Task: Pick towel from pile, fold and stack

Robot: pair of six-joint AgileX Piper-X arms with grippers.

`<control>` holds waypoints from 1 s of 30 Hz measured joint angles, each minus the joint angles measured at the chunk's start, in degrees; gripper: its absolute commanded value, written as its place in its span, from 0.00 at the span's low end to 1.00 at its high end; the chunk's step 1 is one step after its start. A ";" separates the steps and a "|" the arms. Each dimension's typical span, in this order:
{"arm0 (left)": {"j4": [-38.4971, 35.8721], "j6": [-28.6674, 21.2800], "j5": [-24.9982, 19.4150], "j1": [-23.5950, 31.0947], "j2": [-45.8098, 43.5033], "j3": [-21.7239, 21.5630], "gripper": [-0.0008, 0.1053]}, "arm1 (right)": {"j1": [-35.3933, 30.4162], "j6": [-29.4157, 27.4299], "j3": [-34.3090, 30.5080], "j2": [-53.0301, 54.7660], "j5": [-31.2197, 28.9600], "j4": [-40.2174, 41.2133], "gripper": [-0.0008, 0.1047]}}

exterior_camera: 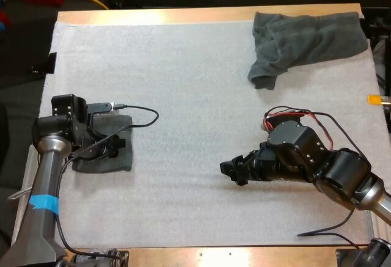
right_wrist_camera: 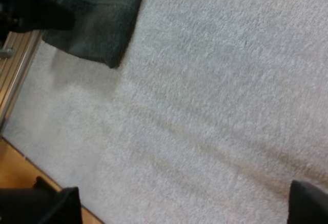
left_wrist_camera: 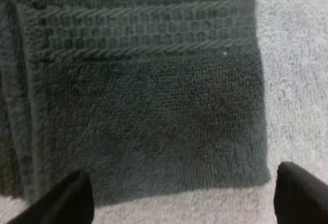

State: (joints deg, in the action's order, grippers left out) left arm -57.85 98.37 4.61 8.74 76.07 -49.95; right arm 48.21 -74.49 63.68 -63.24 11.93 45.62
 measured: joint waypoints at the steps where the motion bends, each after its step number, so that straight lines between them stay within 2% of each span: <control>1: 0.76 -0.01 0.00 0.00 0.00 0.46 0.66 | 0.00 0.00 0.00 0.00 0.10 0.00 0.74; 10: 6.85 0.04 -0.70 0.00 1.80 1.06 0.66 | 0.00 0.00 0.00 0.00 0.28 0.00 0.74; 15: 6.84 -0.08 -2.36 0.00 7.33 1.06 0.66 | 0.00 0.00 0.00 0.00 0.28 0.00 0.74; 21: 5.28 -0.08 -2.39 0.00 13.13 1.06 0.66 | 0.00 0.00 0.00 0.00 0.28 0.00 0.74; 30: 4.70 -0.56 -2.53 0.00 14.49 0.31 0.66 | 0.00 0.00 0.00 0.00 0.28 0.00 0.74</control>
State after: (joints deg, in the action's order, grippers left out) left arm -53.15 97.81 2.08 8.74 90.56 -49.64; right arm 48.21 -74.49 63.68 -63.24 12.22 45.62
